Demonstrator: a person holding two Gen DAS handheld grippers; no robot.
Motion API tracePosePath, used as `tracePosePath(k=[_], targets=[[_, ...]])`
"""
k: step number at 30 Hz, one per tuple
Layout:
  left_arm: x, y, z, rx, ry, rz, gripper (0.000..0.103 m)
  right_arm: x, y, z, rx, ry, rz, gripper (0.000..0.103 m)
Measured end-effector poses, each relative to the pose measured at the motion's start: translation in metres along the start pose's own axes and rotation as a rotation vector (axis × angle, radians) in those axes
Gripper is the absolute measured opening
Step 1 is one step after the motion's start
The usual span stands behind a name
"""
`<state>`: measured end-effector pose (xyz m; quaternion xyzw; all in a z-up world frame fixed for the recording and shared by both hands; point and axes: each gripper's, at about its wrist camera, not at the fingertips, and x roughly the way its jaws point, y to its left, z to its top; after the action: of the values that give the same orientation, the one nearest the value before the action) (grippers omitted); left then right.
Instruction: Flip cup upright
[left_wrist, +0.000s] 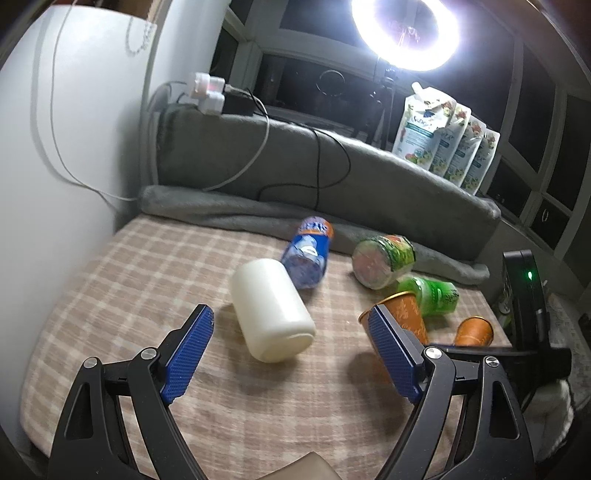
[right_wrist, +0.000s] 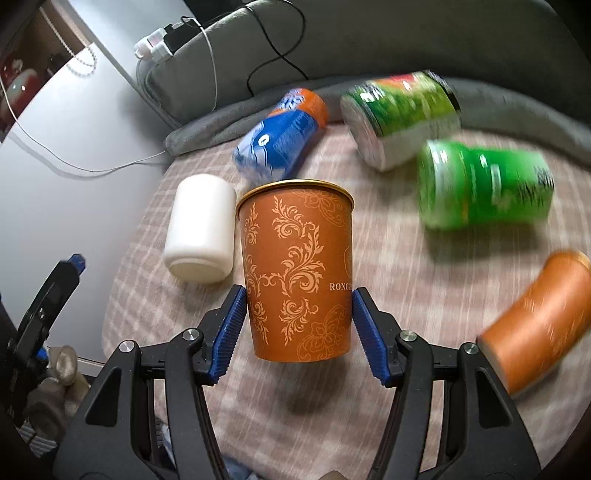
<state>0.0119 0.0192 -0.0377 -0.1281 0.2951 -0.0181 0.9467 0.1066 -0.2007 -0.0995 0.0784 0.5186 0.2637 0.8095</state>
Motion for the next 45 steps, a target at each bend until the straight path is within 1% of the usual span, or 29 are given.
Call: tracePosePath(k=[3, 6, 12, 19, 22, 24, 25, 29, 33, 40, 43, 45], targets=[[0.004, -0.003, -0.003, -0.003, 0.023, -0.019, 0.085, 0.001, -0.003, -0.012, 0.048, 0.014, 0.022, 0.061], [0.009, -0.006, -0.005, -0.002, 0.048, -0.035, 0.085, 0.003, -0.004, -0.022, 0.073, 0.023, 0.018, 0.061], [0.017, -0.012, -0.008, -0.002, 0.092, -0.068, 0.084, 0.008, -0.007, -0.032, 0.108, 0.051, 0.036, 0.062], [0.029, -0.014, -0.010, -0.018, 0.155, -0.111, 0.084, 0.008, 0.001, -0.035, 0.069, 0.036, 0.014, 0.063], [0.033, -0.019, -0.012, -0.017, 0.181, -0.128, 0.084, 0.000, 0.003, -0.036, 0.043, 0.014, 0.007, 0.064], [0.036, -0.021, -0.014, -0.019, 0.195, -0.144, 0.084, -0.008, 0.002, -0.036, 0.035, -0.005, 0.003, 0.069], [0.038, -0.022, -0.015, -0.024, 0.207, -0.153, 0.084, -0.011, 0.002, -0.036, 0.032, -0.013, 0.001, 0.069], [0.053, -0.026, -0.018, -0.070, 0.293, -0.232, 0.084, -0.030, -0.006, -0.040, 0.029, -0.057, -0.021, 0.069], [0.068, -0.034, -0.021, -0.109, 0.363, -0.288, 0.084, -0.048, -0.018, -0.048, 0.036, -0.094, -0.060, 0.069], [0.094, -0.041, -0.027, -0.166, 0.456, -0.333, 0.084, -0.067, -0.047, -0.061, 0.091, -0.116, -0.105, 0.069], [0.103, -0.041, -0.029, -0.188, 0.485, -0.337, 0.083, -0.071, -0.056, -0.063, 0.113, -0.124, -0.112, 0.069], [0.108, -0.040, -0.029, -0.203, 0.501, -0.344, 0.080, -0.074, -0.059, -0.063, 0.122, -0.131, -0.115, 0.069]])
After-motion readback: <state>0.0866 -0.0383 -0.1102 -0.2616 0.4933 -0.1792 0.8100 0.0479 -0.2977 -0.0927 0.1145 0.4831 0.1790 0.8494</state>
